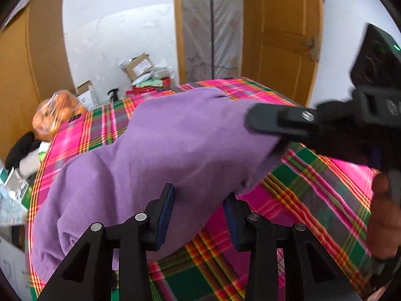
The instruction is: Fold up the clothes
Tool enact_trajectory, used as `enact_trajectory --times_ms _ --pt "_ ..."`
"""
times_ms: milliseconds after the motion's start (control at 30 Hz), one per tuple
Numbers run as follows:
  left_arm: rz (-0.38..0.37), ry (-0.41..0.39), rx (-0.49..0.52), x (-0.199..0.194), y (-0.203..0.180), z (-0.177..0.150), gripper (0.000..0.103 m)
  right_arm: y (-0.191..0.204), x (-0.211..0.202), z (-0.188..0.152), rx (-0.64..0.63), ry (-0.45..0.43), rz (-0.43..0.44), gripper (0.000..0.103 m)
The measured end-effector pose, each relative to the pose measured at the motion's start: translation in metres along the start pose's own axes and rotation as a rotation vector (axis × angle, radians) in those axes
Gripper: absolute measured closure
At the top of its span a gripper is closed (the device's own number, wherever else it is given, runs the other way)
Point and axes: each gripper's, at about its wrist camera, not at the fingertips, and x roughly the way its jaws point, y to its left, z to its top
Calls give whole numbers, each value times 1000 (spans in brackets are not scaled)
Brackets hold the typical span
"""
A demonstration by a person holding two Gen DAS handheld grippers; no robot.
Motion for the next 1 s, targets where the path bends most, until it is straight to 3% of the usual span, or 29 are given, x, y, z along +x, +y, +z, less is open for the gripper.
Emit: enact_trajectory --times_ms 200,267,367,800,1000 --pt "1 -20 -8 3 4 8 64 7 1 0 -14 4 15 95" --pt "-17 -21 -65 3 13 12 85 9 3 -1 -17 14 20 95" --pt "-50 -36 -164 0 30 15 91 13 8 -3 -29 31 26 95" --pt "35 -152 -358 -22 90 20 94 28 17 -14 -102 75 34 93" --pt "79 -167 -453 -28 125 15 94 7 19 -16 -57 70 -45 91"
